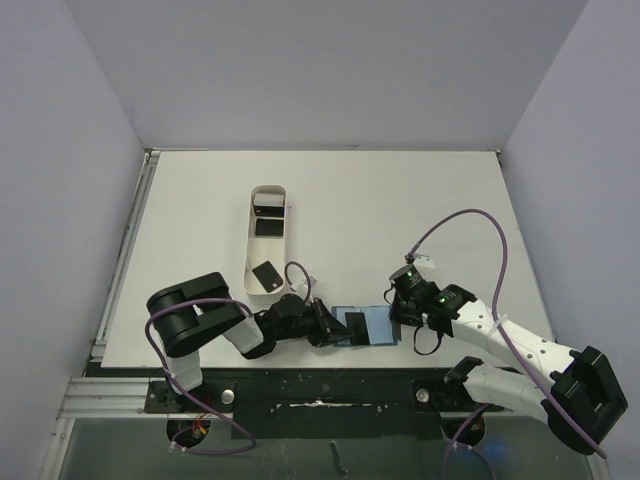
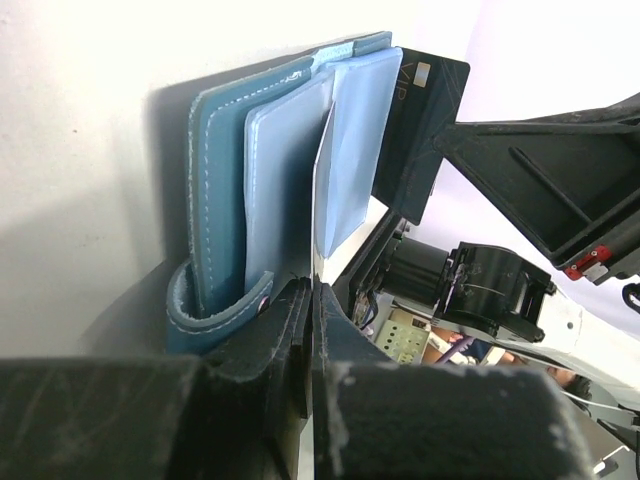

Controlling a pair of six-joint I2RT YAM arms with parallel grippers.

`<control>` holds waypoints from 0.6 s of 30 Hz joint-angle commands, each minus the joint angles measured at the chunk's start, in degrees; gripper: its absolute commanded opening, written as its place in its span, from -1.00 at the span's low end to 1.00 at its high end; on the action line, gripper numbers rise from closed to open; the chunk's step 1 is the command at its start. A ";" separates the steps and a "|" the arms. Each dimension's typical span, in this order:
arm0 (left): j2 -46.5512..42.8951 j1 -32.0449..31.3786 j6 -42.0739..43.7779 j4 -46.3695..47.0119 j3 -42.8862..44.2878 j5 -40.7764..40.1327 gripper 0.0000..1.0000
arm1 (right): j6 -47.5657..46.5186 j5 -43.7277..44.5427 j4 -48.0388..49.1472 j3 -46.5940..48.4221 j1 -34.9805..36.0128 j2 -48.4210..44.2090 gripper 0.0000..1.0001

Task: Put the credit cards into the card holder
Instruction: Insert the credit card into the card holder.

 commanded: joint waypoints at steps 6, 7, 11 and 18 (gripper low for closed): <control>-0.43 -0.37 0.00 1.13 1.08 -0.78 -1.00 | 0.29 -0.58 -0.43 -0.79 0.22 0.76 -1.00; -0.14 -0.30 0.42 0.88 1.62 -0.33 -1.00 | 0.21 -0.66 -0.14 -0.83 0.26 0.90 -1.00; 2.37 0.13 0.09 3.19 2.57 1.61 -1.00 | 0.20 -1.48 0.74 -1.20 0.39 1.29 -1.00; 5.08 0.46 0.76 5.05 5.00 3.92 -1.00 | 0.94 -2.59 1.53 -2.98 0.67 0.55 -1.00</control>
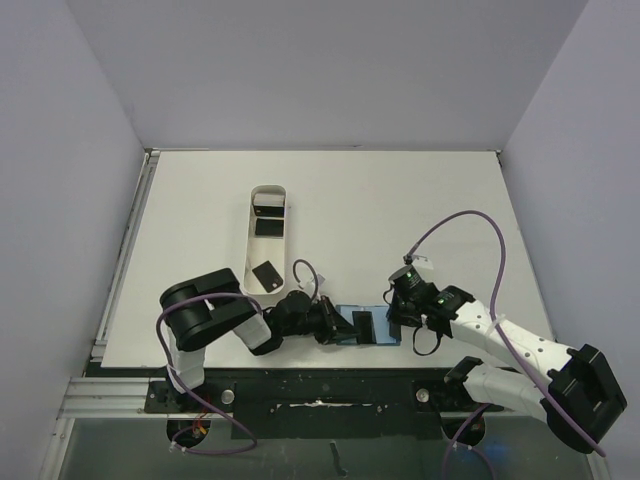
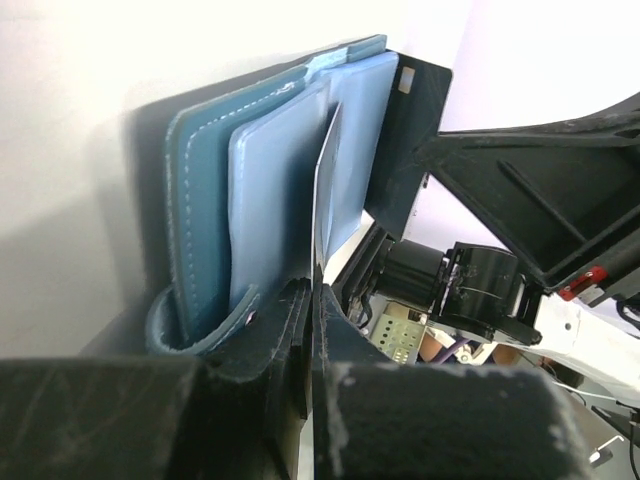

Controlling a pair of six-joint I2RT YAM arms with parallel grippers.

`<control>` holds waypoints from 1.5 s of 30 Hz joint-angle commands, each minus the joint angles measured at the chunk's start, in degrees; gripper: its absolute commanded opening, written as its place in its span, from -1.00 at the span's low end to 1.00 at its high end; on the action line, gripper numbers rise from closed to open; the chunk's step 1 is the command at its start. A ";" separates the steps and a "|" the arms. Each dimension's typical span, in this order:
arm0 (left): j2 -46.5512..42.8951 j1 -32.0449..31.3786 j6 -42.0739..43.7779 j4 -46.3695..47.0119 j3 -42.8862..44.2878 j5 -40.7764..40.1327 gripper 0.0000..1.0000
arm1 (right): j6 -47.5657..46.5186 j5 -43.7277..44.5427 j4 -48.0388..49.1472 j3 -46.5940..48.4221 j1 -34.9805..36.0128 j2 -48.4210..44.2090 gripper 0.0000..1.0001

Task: Put the credit cards into the card holder
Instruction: Insert the credit card into the card holder.

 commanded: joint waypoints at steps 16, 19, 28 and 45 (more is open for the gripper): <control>0.75 1.11 6.05 -6.95 8.24 2.68 -1.00 | 0.82 -1.12 -0.63 -1.54 0.84 -0.11 -1.00; -0.61 1.11 8.91 -12.86 10.07 1.55 -1.00 | 1.01 -0.35 -2.07 -0.75 0.83 -0.59 -1.00; -5.71 0.41 17.05 -28.51 15.69 -3.93 -0.54 | 2.59 3.24 -7.02 1.99 0.94 -0.89 -1.00; -3.57 0.31 22.62 -34.90 21.23 -5.10 -0.70 | 0.50 5.68 -4.87 2.61 0.86 -1.46 -1.00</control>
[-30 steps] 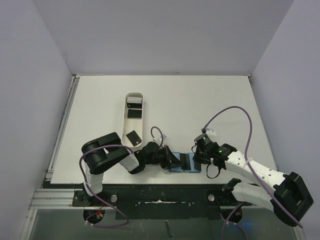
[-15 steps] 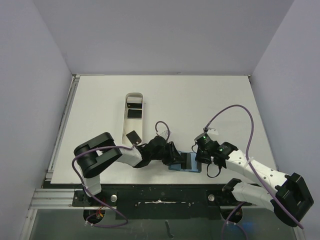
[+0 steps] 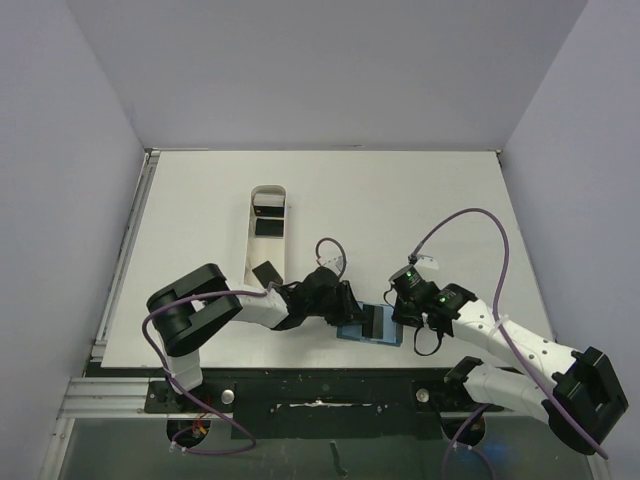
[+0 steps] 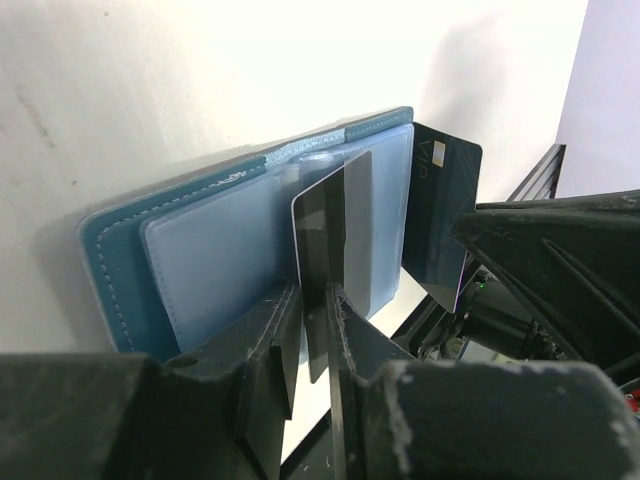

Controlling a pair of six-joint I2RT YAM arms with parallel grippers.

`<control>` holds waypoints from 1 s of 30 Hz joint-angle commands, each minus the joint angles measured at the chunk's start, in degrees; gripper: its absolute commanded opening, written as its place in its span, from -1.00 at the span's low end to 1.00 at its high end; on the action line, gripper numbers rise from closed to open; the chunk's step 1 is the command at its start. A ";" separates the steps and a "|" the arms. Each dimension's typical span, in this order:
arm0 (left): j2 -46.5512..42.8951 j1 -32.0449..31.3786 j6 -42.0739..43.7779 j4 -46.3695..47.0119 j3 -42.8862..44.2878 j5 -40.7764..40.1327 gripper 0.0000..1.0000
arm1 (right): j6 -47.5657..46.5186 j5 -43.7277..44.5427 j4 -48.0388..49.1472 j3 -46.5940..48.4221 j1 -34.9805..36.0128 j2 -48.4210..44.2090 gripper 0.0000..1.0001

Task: Put the credit cards into the card holder
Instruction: Insert the credit card into the card holder.

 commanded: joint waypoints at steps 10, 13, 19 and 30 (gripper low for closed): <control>1.55 -0.96 4.48 -1.43 5.65 0.26 -0.70 | -0.52 2.36 1.35 -0.65 0.40 -2.66 -1.00; 1.60 -1.16 4.73 -2.04 6.30 -0.24 -0.65 | -0.06 2.89 1.31 -0.89 0.43 -3.30 -1.00; 0.61 -1.45 5.39 -3.86 7.18 -1.93 -0.48 | 0.42 2.31 2.19 -1.48 0.46 -5.27 -1.00; -2.90 -1.82 5.58 -8.89 6.65 -7.48 -0.42 | 2.34 3.46 -0.30 -1.43 0.31 -6.18 -1.00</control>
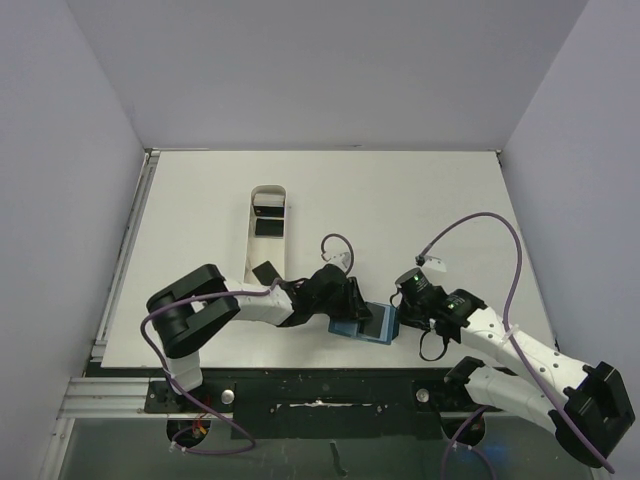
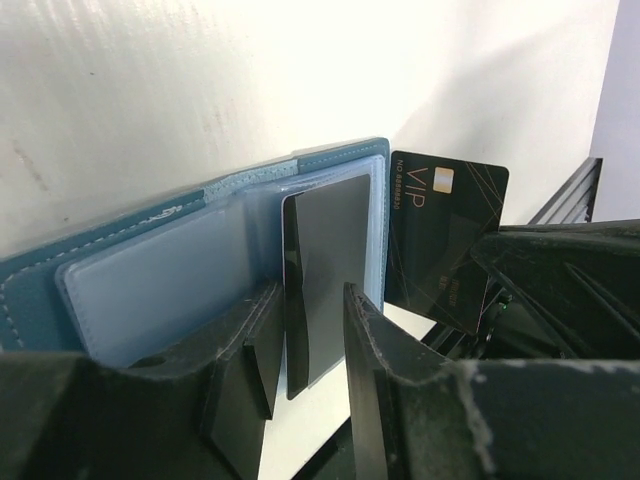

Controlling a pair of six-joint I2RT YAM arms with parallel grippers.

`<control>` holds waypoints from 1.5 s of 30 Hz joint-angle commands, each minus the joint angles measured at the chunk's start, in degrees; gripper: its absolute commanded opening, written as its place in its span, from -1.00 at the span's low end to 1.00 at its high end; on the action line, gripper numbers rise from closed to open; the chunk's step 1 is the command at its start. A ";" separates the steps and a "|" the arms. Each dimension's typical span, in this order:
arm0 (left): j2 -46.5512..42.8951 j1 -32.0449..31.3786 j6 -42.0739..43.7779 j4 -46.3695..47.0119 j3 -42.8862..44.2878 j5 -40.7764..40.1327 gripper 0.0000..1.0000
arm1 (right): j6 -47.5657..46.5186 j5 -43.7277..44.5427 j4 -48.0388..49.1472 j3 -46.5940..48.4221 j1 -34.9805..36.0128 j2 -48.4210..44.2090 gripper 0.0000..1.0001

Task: Put the credit cards into the card holder
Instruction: Insert the credit card into the card holder.

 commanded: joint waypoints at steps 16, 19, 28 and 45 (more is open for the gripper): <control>-4.29 -0.73 1.64 -0.43 -0.33 -0.19 -0.35 | 1.89 0.78 3.39 -0.57 0.32 -0.27 -1.00; -3.29 -0.72 0.08 1.07 -0.87 0.33 -0.35 | 1.73 0.74 4.33 -0.28 0.13 0.32 -1.00; -2.50 -0.74 -4.12 4.44 -1.63 -0.45 -0.36 | 1.94 0.84 4.57 -0.17 -0.12 0.13 -1.00; -7.51 -0.64 -1.43 0.63 -0.93 -0.58 -0.23 | 1.97 7.14 -3.83 3.73 -0.36 -3.43 -1.00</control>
